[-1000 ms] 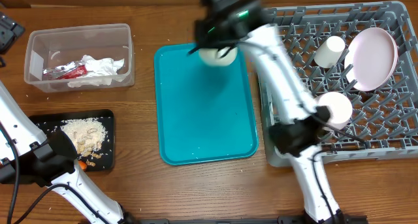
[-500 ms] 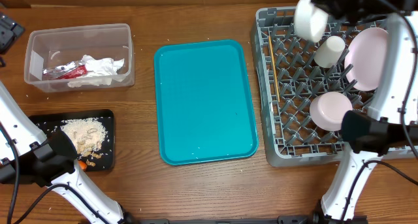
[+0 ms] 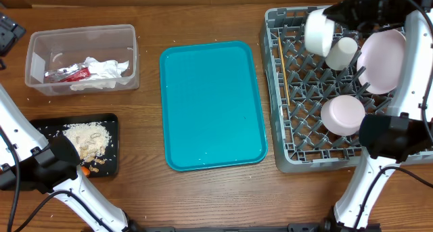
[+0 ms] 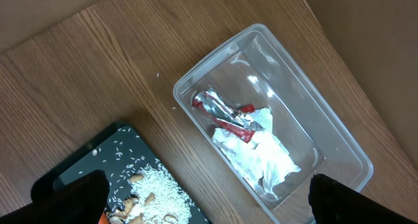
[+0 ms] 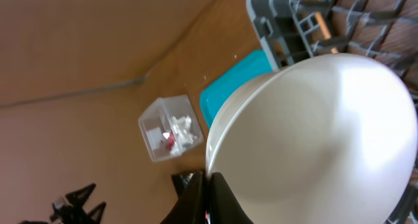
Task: Sort waste into correct bins and load items into the dishwasher rack
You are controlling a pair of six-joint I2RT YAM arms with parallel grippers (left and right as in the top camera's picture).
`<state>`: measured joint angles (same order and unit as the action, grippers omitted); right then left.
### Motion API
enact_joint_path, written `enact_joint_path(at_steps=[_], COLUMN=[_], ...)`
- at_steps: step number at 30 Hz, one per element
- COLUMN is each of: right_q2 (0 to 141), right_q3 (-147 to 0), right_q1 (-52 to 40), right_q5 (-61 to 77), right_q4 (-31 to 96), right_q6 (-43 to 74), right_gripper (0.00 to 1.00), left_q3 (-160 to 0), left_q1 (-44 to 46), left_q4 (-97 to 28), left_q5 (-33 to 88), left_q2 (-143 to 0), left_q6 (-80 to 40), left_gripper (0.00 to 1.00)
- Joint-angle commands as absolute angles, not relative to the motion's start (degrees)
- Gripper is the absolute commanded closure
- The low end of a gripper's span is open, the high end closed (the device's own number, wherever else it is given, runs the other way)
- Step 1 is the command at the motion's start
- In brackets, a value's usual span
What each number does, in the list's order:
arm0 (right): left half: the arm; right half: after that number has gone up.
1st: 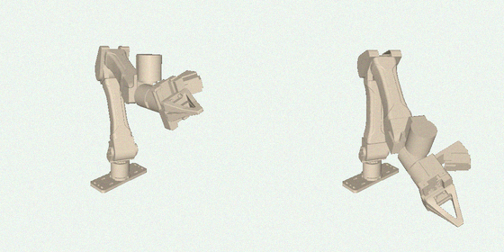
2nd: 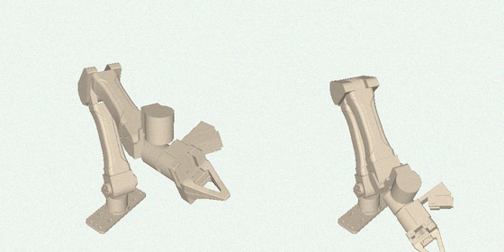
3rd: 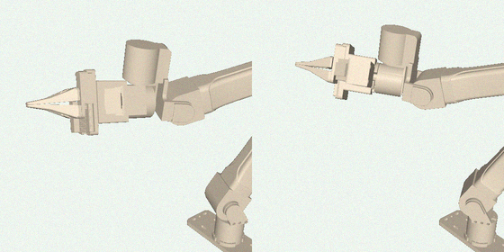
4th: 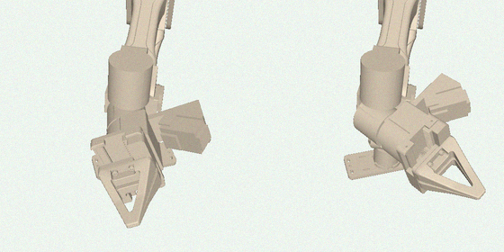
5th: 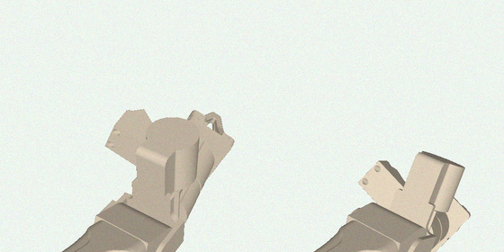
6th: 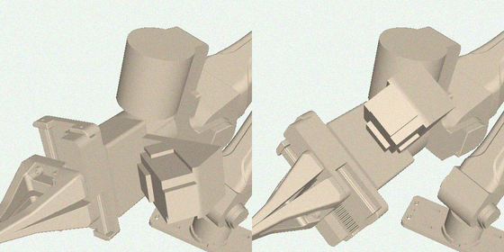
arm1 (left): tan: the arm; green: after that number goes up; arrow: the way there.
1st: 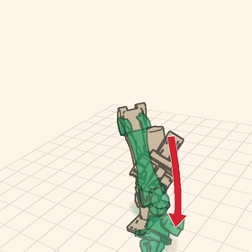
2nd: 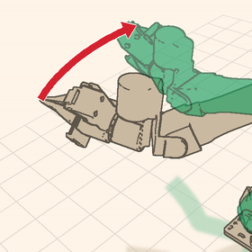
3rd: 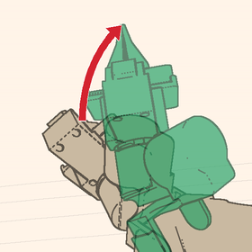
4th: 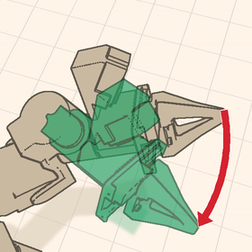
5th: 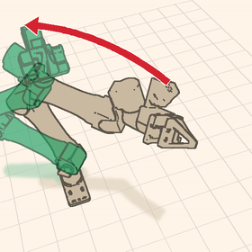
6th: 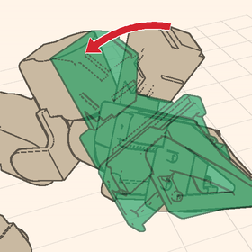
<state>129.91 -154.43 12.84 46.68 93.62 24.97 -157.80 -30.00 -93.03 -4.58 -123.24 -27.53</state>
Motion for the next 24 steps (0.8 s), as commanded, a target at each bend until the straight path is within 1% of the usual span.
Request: enact_joint_path(at_steps=[1, 4, 6, 8, 10, 11, 16, 17, 22, 24], right_q2=[126.0, 123.1, 121.8, 120.7, 119.6, 118.0, 110.6, 106.8, 97.4, 93.1], right_q3=[-154.6, -154.6, -154.6, -154.6, -154.6, -154.6, -154.6, -154.6, -154.6, -154.6], right_q1=[18.2, 23.3, 27.9, 33.0, 35.9, 37.3, 37.2, 36.7, 36.4, 36.4], right_q5=[50.3, 50.2, 49.7, 53.0, 54.5, 53.1, 42.3, 36.9, 24.6, 15.8], right_q4=[91.6, 87.1, 83.8, 79.5, 76.3, 74.0, 70.5, 70.0, 69.8, 71.9], right_q6=[27.9, 29.3, 32.4, 33.5, 35.0, 35.9, 38.0, 38.7, 39.3, 39.2], right_gripper=[0.96, 0.96, 0.96, 0.96, 0.96, 0.96, 0.96, 0.96, 0.96, 0.96], left_q3=[-157.9, -157.9, -157.9, -157.9, -157.9, -157.9, -157.9, -157.9, -157.9, -157.9], left_q1=[-29.6, -29.6, -29.6, -29.6, -29.6, -29.6, -29.6, -29.6, -29.6, -29.6], left_q4=[-92.9, -92.9, -92.9, -92.9, -92.9, -92.9, -92.9, -92.9, -92.9, -92.9], left_q5=[-5.0, -5.0, -5.0, -5.0, -5.1, -5.0, -5.0, -5.0, -5.0, -5.0], left_q2=[-123.7, -123.7, -123.7, -123.7, -123.7, -123.7, -123.7, -123.7, -123.7, -123.7], left_q6=[-28.3, -28.3, -28.3, -28.3, -28.3, -28.3, -28.3, -28.3, -28.3, -28.3], left_gripper=[0.0, 0.0, 0.0, 0.0, 0.0, 0.0, 0.0, 0.0, 0.0, 0.0])
